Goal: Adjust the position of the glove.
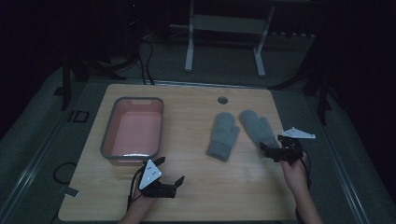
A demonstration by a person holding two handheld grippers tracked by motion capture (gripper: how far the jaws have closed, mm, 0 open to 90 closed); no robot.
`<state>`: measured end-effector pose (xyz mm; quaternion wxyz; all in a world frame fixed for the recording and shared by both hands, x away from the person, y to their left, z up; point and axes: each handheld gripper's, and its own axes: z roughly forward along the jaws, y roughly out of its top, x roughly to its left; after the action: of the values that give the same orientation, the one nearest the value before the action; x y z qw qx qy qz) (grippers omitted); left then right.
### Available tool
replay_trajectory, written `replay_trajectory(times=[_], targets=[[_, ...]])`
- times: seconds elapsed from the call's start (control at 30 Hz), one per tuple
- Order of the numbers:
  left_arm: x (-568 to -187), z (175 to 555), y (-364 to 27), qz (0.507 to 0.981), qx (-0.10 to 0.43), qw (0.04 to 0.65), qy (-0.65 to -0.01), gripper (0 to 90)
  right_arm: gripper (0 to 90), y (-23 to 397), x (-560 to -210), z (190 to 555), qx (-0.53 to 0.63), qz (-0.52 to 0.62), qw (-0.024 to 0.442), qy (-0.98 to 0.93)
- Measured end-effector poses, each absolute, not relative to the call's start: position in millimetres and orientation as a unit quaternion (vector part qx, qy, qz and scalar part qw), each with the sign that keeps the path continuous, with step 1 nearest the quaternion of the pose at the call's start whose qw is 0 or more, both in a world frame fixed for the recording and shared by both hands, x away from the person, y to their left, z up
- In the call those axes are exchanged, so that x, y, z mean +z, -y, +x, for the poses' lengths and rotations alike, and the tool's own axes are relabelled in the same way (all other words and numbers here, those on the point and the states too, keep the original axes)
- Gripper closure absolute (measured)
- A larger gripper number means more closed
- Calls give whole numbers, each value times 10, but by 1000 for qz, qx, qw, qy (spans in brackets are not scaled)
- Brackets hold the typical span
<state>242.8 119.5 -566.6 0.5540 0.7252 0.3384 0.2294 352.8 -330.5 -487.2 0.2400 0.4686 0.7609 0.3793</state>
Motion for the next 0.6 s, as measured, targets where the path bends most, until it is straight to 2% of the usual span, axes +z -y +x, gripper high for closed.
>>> replay_trajectory(times=[0.27, 0.43, 0.6], targets=[[-5663, 2417, -1192, 724, 231, 555, -337, 12, 135, 3166, -4791, 3671, 400, 429, 257, -768], [-5657, 2414, -1194, 724, 233, 555, -336, 12, 167, 3058, -4747, 3762, 397, 444, 243, -766], [-5661, 2423, -1195, 726, 230, 554, -337, 12, 157, 2892, -4758, 3869, 395, 432, 244, -773]])
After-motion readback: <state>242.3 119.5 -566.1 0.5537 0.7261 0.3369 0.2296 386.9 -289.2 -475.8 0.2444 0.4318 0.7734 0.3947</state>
